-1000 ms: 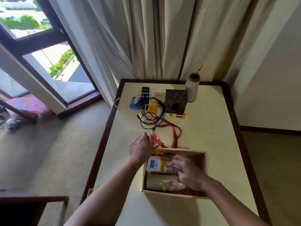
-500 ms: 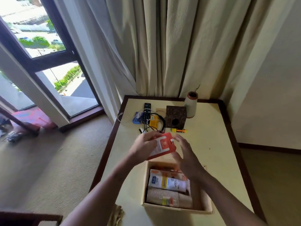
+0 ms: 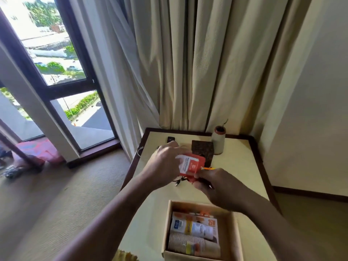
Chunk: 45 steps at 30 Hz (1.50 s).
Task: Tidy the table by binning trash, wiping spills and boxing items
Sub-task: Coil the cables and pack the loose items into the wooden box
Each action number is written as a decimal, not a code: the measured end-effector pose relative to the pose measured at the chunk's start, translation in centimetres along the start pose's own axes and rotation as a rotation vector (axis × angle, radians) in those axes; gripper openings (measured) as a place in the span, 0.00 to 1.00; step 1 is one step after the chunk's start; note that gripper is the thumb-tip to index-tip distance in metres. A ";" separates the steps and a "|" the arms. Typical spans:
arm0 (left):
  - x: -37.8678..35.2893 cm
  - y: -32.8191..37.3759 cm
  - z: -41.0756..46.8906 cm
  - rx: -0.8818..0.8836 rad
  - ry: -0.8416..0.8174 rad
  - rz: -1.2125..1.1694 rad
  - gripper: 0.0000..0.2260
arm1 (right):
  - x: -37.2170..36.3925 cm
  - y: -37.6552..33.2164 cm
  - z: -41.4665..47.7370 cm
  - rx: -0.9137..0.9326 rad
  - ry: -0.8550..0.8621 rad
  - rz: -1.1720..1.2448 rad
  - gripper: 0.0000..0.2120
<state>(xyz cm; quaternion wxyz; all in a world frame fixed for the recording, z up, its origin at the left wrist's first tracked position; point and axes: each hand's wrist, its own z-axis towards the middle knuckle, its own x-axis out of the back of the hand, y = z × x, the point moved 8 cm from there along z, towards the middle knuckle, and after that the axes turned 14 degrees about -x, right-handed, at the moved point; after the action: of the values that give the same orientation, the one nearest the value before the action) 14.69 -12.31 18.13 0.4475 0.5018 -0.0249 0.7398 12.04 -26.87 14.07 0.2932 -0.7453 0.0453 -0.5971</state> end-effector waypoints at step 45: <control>-1.4 -4.2 -0.5 0.196 0.332 0.137 0.09 | -0.7 2.4 2.5 -0.136 0.067 0.569 0.09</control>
<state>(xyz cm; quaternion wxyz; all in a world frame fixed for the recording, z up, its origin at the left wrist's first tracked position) 17.38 -10.44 15.08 0.3432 0.4114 0.0872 0.8399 14.80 -27.55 11.98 0.3965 -0.7005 0.3019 -0.5108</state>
